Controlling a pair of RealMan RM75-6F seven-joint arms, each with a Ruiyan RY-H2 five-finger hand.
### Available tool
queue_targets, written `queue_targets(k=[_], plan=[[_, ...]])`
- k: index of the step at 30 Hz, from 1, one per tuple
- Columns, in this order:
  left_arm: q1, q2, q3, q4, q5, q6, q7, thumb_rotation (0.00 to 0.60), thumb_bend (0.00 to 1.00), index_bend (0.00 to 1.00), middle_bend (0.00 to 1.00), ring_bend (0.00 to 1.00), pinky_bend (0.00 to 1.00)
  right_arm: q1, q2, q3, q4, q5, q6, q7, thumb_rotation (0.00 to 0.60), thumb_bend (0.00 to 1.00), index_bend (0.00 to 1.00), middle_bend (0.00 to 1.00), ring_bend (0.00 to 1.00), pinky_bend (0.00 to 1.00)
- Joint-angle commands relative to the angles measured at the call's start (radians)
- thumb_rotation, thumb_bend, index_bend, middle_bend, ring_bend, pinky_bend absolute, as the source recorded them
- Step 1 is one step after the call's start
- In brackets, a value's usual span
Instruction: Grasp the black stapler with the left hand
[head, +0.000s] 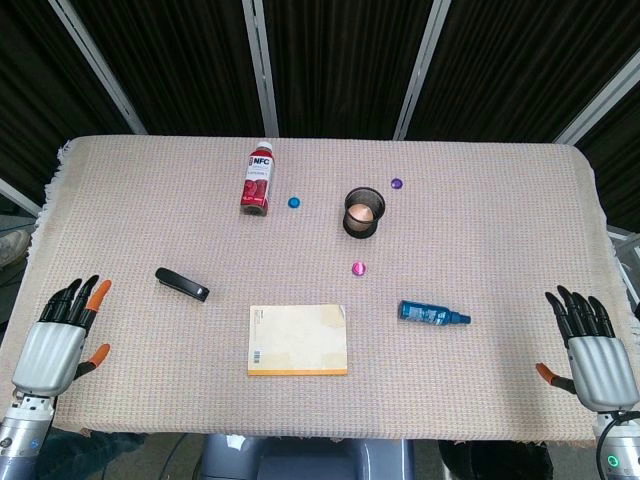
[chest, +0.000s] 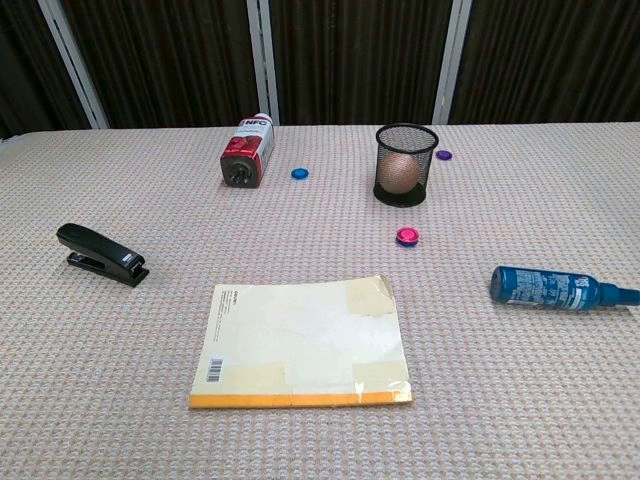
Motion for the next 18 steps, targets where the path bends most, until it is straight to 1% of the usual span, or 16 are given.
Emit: queue_targets(k=[1, 7, 10, 14, 18], plan=[[-0.002, 0.000, 0.000, 0.000, -0.003, -0.006, 0.001, 0.600, 0.24, 0.00, 0.00, 0.00, 0.14, -0.001, 0.000, 0.000, -0.001, 0.000, 0.002, -0.001, 0.600, 0.07, 0.00, 0.00, 0.00, 0.00], [-0.010, -0.004, -0.003, 0.003, -0.014, -0.023, 0.008, 0.600, 0.24, 0.00, 0.00, 0.00, 0.14, -0.004, 0.000, 0.001, 0.000, 0.003, 0.006, 0.000, 0.600, 0.07, 0.00, 0.00, 0.00, 0.00], [-0.026, -0.011, -0.017, 0.006, -0.052, -0.060, 0.029, 0.600, 0.24, 0.00, 0.00, 0.01, 0.14, -0.003, 0.002, 0.004, -0.001, 0.006, 0.005, 0.007, 0.600, 0.07, 0.00, 0.00, 0.00, 0.00], [-0.064, -0.036, -0.052, 0.030, -0.101, -0.110, 0.062, 0.600, 0.24, 0.06, 0.07, 0.05, 0.15, -0.005, 0.004, 0.005, 0.001, 0.009, 0.006, 0.014, 0.600, 0.07, 0.00, 0.00, 0.00, 0.00], [-0.110, -0.074, -0.086, 0.107, -0.153, -0.169, 0.112, 0.600, 0.25, 0.08, 0.12, 0.09, 0.16, -0.005, 0.007, 0.008, 0.001, 0.017, 0.003, 0.022, 0.600, 0.07, 0.00, 0.00, 0.00, 0.00]])
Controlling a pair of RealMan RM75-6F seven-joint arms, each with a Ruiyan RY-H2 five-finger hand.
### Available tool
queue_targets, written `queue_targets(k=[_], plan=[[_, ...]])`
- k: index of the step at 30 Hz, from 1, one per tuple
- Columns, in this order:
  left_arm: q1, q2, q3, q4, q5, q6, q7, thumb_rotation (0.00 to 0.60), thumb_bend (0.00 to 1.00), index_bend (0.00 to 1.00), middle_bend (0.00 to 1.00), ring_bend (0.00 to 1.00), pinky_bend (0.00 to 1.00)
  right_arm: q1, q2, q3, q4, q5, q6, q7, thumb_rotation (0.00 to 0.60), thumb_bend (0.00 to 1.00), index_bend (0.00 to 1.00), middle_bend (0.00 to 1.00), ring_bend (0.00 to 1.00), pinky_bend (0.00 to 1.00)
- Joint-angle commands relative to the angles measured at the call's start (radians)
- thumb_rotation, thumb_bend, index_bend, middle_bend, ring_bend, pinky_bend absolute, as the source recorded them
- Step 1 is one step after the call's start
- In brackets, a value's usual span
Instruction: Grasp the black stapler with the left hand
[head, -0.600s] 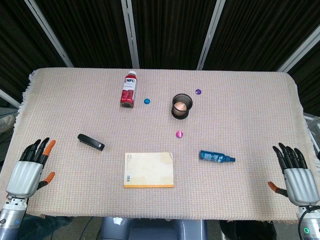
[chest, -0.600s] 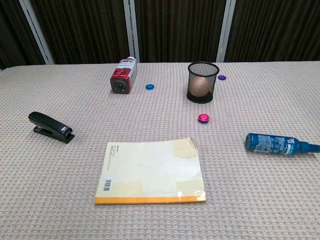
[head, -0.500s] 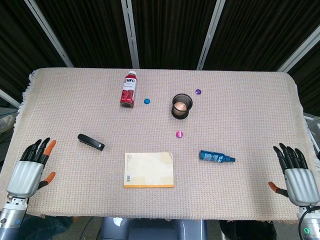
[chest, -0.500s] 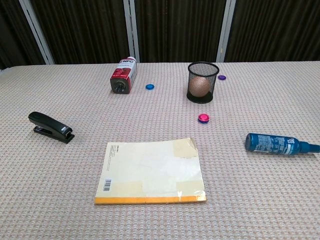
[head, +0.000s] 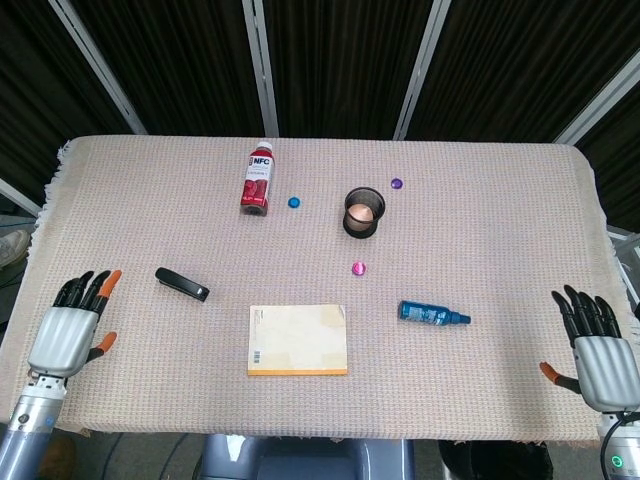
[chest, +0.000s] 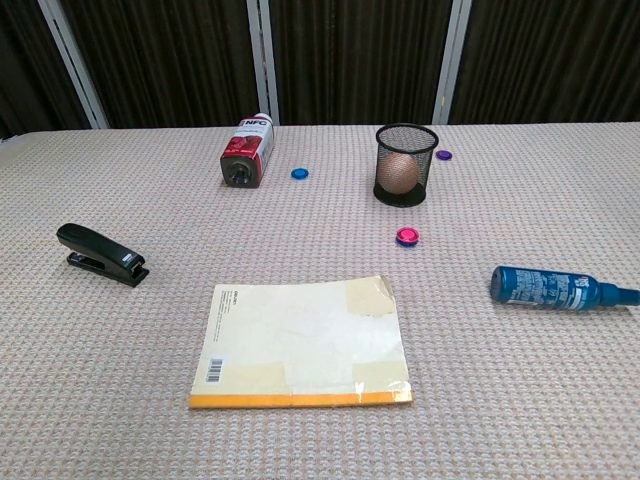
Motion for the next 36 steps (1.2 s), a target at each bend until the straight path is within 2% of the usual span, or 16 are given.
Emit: queue_targets(k=[1, 6, 11, 17, 21, 29, 34, 36], plan=[[-0.048, -0.038, -0.037, 0.069, -0.059, -0.065, 0.048, 0.600, 0.25, 0.08, 0.12, 0.09, 0.16, 0.001, 0.001, 0.002, 0.000, 0.002, -0.002, 0.002, 0.600, 0.07, 0.00, 0.00, 0.00, 0.00], [-0.137, -0.097, -0.074, 0.179, -0.118, -0.196, 0.018, 0.600, 0.26, 0.09, 0.13, 0.09, 0.16, 0.010, -0.001, 0.006, 0.001, 0.007, -0.017, 0.007, 0.600, 0.07, 0.00, 0.00, 0.00, 0.00], [-0.197, -0.131, -0.081, 0.240, -0.154, -0.294, 0.007, 0.600, 0.26, 0.11, 0.13, 0.10, 0.16, 0.024, -0.004, 0.022, 0.007, 0.031, -0.037, 0.009, 0.600, 0.07, 0.00, 0.00, 0.00, 0.00], [-0.245, -0.181, -0.086, 0.321, -0.172, -0.339, 0.010, 0.600, 0.27, 0.12, 0.15, 0.11, 0.16, 0.039, -0.008, 0.036, 0.013, 0.068, -0.066, -0.001, 0.600, 0.07, 0.00, 0.00, 0.00, 0.00], [-0.274, -0.220, -0.081, 0.370, -0.151, -0.354, -0.043, 0.600, 0.27, 0.14, 0.19, 0.14, 0.16, 0.036, -0.011, 0.032, 0.010, 0.061, -0.059, -0.010, 0.600, 0.07, 0.00, 0.00, 0.00, 0.00], [-0.313, -0.266, -0.072, 0.421, -0.141, -0.374, -0.069, 0.600, 0.28, 0.18, 0.22, 0.16, 0.16, 0.033, -0.007, 0.030, 0.010, 0.053, -0.048, 0.000, 0.600, 0.07, 0.00, 0.00, 0.00, 0.00], [-0.333, -0.285, -0.075, 0.438, -0.147, -0.384, -0.079, 0.600, 0.29, 0.26, 0.29, 0.21, 0.18, 0.031, -0.003, 0.030, 0.010, 0.050, -0.042, 0.008, 0.600, 0.07, 0.00, 0.00, 0.00, 0.00], [-0.339, -0.293, -0.074, 0.448, -0.140, -0.378, -0.085, 0.600, 0.31, 0.35, 0.36, 0.26, 0.21, 0.030, -0.003, 0.029, 0.010, 0.048, -0.041, 0.011, 0.600, 0.07, 0.00, 0.00, 0.00, 0.00]])
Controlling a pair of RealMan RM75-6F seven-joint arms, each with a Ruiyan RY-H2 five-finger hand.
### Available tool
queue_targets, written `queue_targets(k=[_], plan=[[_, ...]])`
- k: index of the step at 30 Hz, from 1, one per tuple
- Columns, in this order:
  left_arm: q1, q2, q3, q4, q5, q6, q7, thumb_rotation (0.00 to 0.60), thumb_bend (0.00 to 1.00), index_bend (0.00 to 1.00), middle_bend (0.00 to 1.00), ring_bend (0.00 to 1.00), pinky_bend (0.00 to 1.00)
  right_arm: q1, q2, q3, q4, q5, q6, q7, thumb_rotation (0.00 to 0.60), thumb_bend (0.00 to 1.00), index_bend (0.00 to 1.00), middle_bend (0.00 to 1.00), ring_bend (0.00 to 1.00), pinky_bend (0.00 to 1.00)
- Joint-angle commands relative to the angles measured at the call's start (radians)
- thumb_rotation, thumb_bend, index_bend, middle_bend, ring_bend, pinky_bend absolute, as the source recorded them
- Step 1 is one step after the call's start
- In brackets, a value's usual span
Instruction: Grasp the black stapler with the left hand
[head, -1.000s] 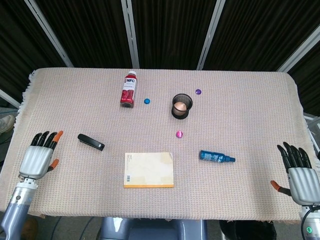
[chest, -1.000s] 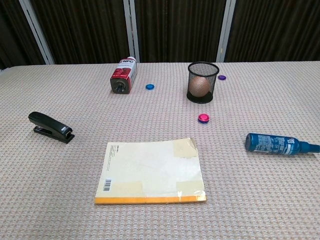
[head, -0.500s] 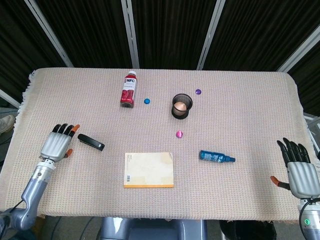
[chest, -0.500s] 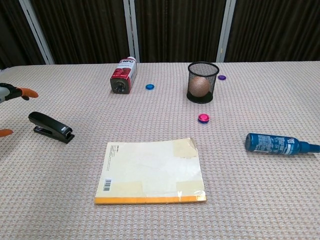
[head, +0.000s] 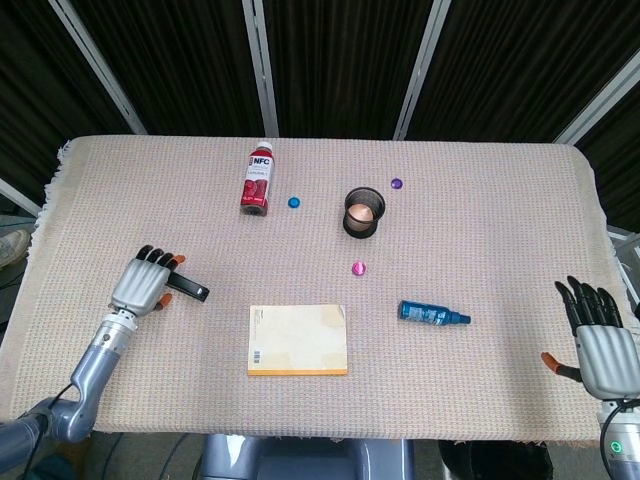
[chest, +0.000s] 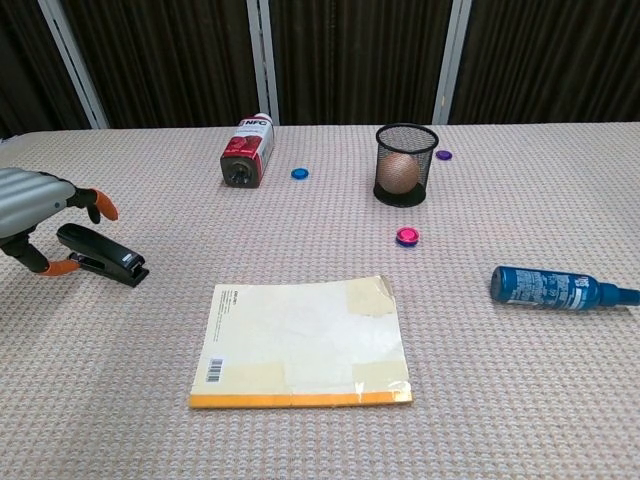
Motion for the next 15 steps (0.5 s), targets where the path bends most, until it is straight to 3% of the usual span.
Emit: queue_targets(k=[1, 5, 15], plan=[[-0.008, -0.014, 0.001, 0.018, 0.010, 0.010, -0.010, 0.600, 0.31, 0.37, 0.38, 0.28, 0.22, -0.001, 0.001, -0.002, 0.000, -0.004, 0.002, 0.003, 0.600, 0.07, 0.00, 0.00, 0.00, 0.00], [-0.015, -0.042, 0.003, 0.060, 0.014, 0.022, -0.023, 0.600, 0.32, 0.51, 0.50, 0.39, 0.26, -0.004, 0.003, -0.005, -0.001, -0.011, 0.009, 0.006, 0.600, 0.07, 0.00, 0.00, 0.00, 0.00], [-0.019, -0.042, 0.011, 0.053, 0.030, 0.056, -0.052, 0.600, 0.35, 0.64, 0.64, 0.51, 0.35, -0.008, 0.006, -0.004, -0.001, -0.012, 0.016, 0.016, 0.600, 0.07, 0.00, 0.00, 0.00, 0.00]])
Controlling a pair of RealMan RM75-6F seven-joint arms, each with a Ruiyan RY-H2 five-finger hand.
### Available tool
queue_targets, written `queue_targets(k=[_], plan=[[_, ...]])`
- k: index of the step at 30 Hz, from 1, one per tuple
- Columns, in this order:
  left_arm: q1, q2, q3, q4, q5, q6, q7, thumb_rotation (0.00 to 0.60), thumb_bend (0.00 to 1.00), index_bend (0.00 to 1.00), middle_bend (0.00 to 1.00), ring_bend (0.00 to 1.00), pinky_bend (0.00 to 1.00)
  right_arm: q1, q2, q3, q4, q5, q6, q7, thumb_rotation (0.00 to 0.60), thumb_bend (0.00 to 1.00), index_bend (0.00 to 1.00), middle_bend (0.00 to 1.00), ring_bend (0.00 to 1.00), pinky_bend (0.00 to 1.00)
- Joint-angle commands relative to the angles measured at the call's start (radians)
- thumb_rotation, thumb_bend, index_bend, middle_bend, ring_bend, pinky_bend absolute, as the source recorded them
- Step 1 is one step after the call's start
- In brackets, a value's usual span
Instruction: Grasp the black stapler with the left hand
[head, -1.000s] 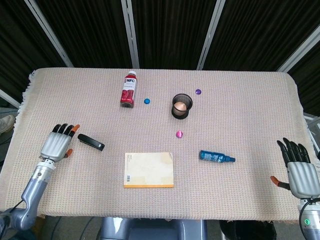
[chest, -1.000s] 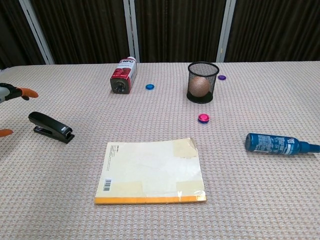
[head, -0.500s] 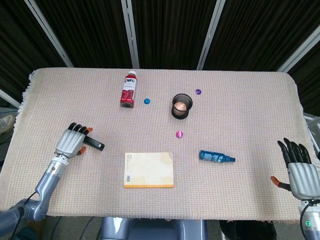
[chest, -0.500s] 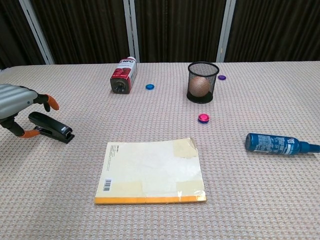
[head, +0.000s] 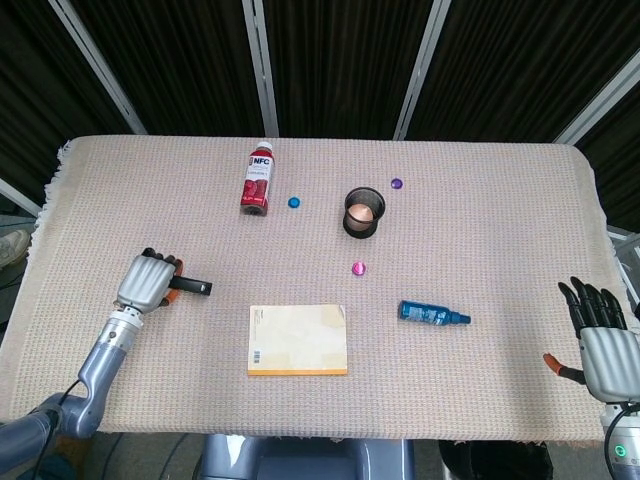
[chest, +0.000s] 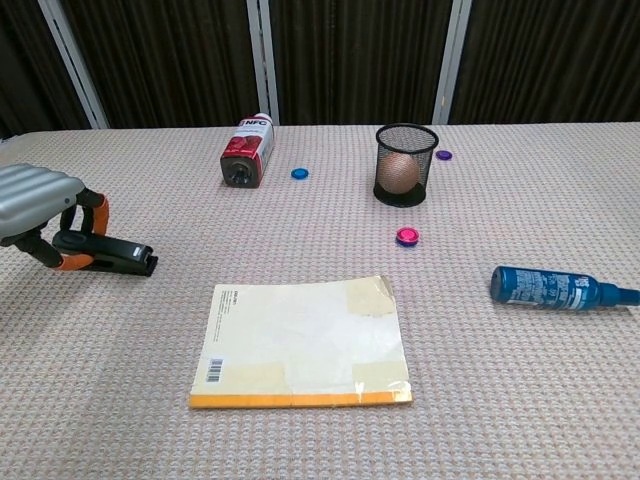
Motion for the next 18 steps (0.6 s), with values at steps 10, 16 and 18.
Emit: queue_targets(k=[10, 16, 18], plan=[[-0.017, 0.068, 0.012, -0.212, 0.079, 0.068, -0.004, 0.600, 0.35, 0.65, 0.64, 0.51, 0.36, 0.009, -0.005, -0.005, -0.002, -0.006, -0.015, -0.009, 0.600, 0.07, 0.00, 0.00, 0.00, 0.00], [-0.061, 0.044, -0.019, -0.315, 0.070, 0.058, 0.089, 0.600, 0.35, 0.65, 0.64, 0.51, 0.36, 0.007, 0.005, -0.010, -0.004, -0.020, -0.010, 0.017, 0.600, 0.07, 0.00, 0.00, 0.00, 0.00], [-0.078, 0.023, -0.029, -0.330, 0.063, 0.050, 0.111, 0.600, 0.35, 0.65, 0.64, 0.51, 0.36, 0.005, 0.010, -0.011, -0.002, -0.025, -0.006, 0.030, 0.600, 0.07, 0.00, 0.00, 0.00, 0.00]])
